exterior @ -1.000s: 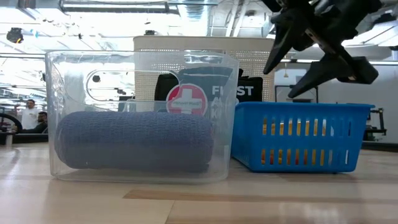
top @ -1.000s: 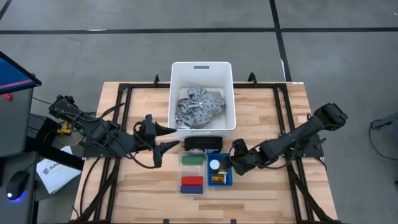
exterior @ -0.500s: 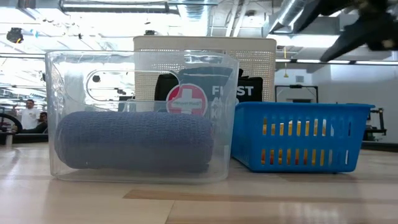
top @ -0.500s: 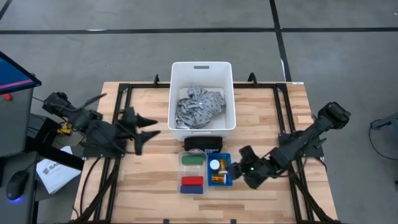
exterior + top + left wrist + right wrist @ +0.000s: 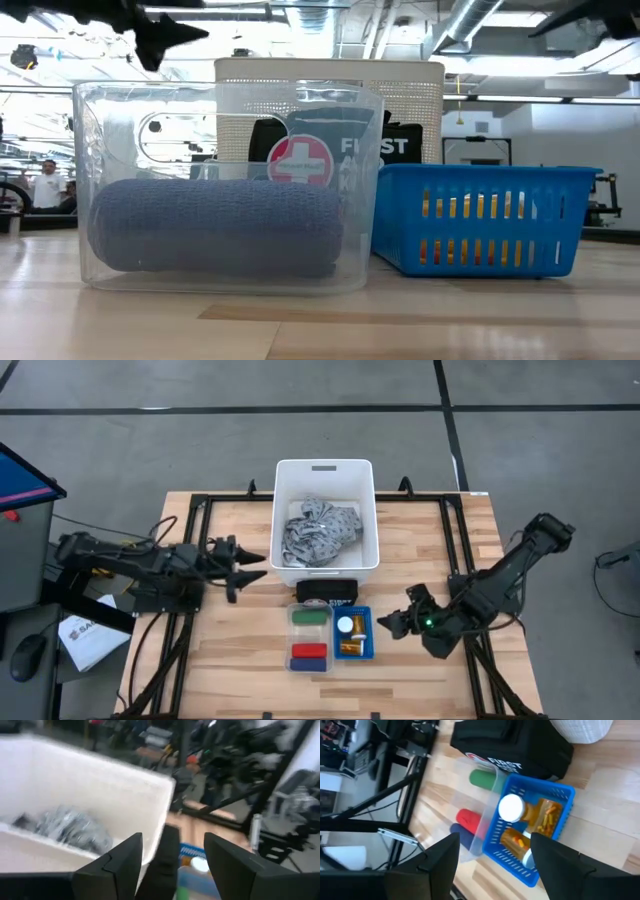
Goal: Pick & place medical supplies in basket/bin
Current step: Return to Home Position
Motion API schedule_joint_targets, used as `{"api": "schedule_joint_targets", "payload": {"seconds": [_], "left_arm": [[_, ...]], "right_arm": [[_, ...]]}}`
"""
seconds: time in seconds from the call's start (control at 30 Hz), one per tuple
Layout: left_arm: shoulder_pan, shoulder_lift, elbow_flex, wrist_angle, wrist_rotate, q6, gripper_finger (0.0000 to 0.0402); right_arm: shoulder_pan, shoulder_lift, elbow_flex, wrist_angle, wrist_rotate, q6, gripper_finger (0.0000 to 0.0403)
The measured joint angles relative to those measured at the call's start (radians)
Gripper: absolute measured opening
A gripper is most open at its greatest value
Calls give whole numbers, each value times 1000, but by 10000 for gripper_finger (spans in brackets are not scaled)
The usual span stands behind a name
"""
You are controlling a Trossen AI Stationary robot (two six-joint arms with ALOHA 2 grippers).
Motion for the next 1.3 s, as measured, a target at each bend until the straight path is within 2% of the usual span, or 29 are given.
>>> {"api": "schedule_joint_targets", "payload": {"seconds": [0.23,0.43,0.63,0.83,1.3], "left_arm": [[-7,-278,-145,-8,7,107,204],[5,-438,-221,-162,15,102,204],[5,-547,-224,-309,53,136,204],[5,-609,-256,-258,168,156,204],[38,-616,-384,-152,210,144,204]], "right_arm": [[0,-29,0,9,28,-26,240],[1,-26,0,-23,34,-11,240],[0,-26,0,-47,49,20,240],[0,-26,0,-86,52,76,240],[0,-27,0,-101,63,79,240]]}}
